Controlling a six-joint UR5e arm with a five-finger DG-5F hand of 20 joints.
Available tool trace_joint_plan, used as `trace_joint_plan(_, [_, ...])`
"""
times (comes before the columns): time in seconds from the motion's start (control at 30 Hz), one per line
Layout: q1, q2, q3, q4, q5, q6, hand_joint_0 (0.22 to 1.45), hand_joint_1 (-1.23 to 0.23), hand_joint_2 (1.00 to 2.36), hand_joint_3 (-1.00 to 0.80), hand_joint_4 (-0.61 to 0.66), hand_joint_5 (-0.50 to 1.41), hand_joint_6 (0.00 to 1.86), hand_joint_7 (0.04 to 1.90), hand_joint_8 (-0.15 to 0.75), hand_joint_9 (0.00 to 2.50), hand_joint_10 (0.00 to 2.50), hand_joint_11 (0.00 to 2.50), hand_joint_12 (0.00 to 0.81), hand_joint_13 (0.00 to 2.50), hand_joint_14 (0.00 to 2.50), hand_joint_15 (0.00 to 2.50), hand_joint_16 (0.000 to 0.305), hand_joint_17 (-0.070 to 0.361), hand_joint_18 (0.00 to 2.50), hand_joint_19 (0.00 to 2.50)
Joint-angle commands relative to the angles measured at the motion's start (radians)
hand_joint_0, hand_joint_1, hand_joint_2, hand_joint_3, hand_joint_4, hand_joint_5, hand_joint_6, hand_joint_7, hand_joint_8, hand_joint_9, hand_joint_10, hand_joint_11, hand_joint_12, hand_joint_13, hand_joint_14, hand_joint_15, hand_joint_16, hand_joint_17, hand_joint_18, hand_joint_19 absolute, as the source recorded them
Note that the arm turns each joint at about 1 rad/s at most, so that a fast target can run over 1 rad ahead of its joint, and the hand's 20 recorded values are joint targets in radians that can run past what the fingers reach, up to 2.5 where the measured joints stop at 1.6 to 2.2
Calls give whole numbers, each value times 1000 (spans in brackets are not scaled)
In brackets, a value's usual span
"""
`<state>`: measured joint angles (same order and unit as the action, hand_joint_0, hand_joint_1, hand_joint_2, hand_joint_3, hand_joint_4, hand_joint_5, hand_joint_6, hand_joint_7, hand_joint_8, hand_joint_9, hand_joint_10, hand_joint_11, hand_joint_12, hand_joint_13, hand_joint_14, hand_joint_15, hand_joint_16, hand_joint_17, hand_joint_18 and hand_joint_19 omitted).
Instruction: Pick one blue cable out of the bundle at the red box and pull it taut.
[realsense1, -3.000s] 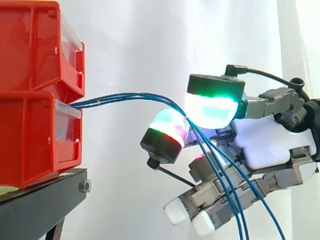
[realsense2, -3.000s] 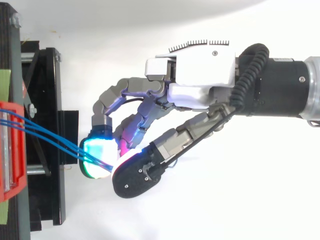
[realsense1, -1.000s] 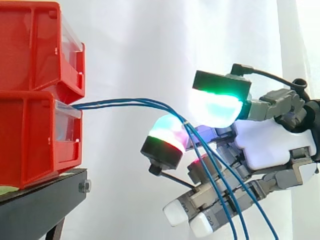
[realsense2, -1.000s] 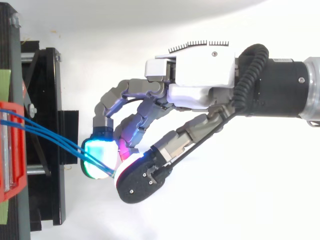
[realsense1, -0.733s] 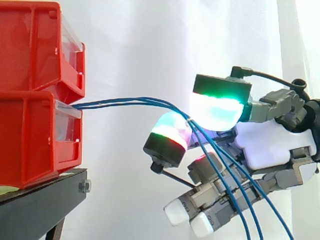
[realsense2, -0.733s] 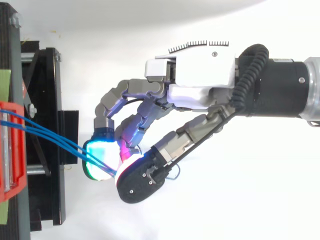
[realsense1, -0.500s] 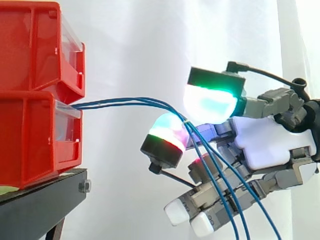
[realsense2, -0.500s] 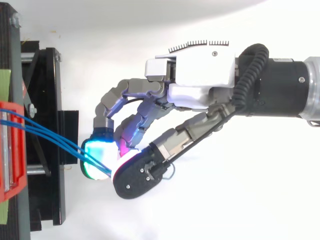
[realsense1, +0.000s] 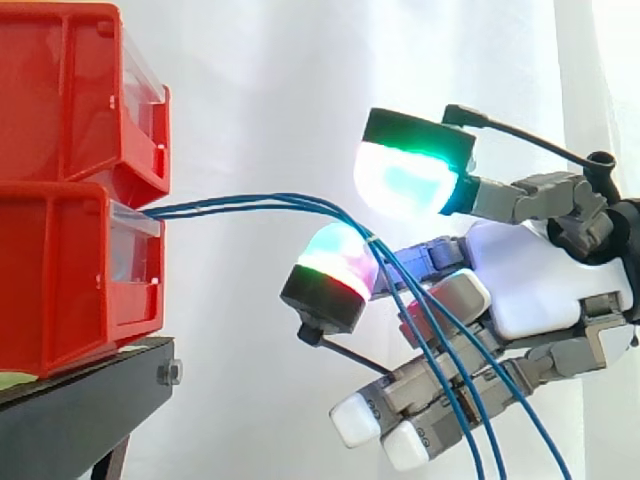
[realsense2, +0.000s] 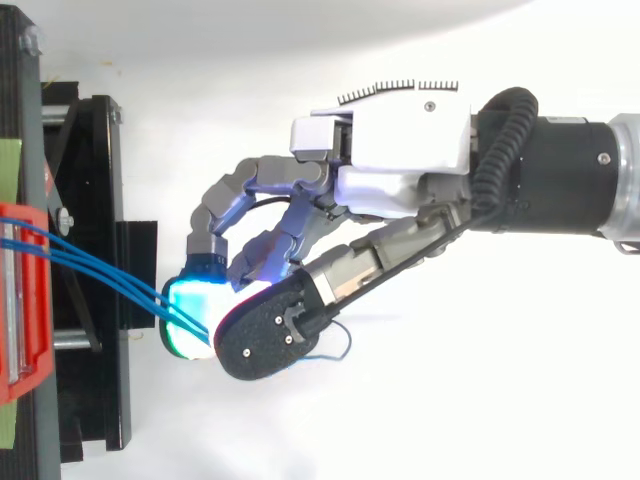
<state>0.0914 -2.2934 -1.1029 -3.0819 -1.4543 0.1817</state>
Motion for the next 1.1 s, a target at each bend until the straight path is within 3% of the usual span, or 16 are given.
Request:
trace_joint_plan(0.0, [1,0,0,-1,0,30,598,-771,1000,-500,62,-188,899,732,359,1061,3,1156,374,661,10,299,52,117,523,298])
trace_joint_plan(0.23, [1,0,0,-1,2,51,693,-821,1011,-349,-1,-203,929,732,349,936,24,1168,368,656,10,298,51,115,553,275])
trace_joint_plan(0.57, [1,0,0,-1,0,38,777,-842,1000,-500,-8,-210,924,611,337,880,68,1115,355,657,11,295,50,112,582,255])
trace_joint_plan(0.67, [1,-1,0,-1,-1,36,702,-867,1000,-500,36,-203,914,654,338,886,56,1130,354,661,10,292,50,112,591,262])
trace_joint_plan(0.7, [1,-1,0,-1,-1,36,618,-872,1000,-500,51,-196,910,666,348,909,15,1152,359,659,10,301,50,112,586,277])
trace_joint_plan(0.83, [1,-1,-2,-1,-1,32,489,-799,1000,-500,79,-158,891,733,388,948,103,1084,389,677,10,313,55,125,598,296])
trace_joint_plan(1.07, [-1,0,-37,0,0,-41,418,-699,1000,-500,80,-132,888,764,427,990,183,1010,422,702,9,314,62,139,623,301])
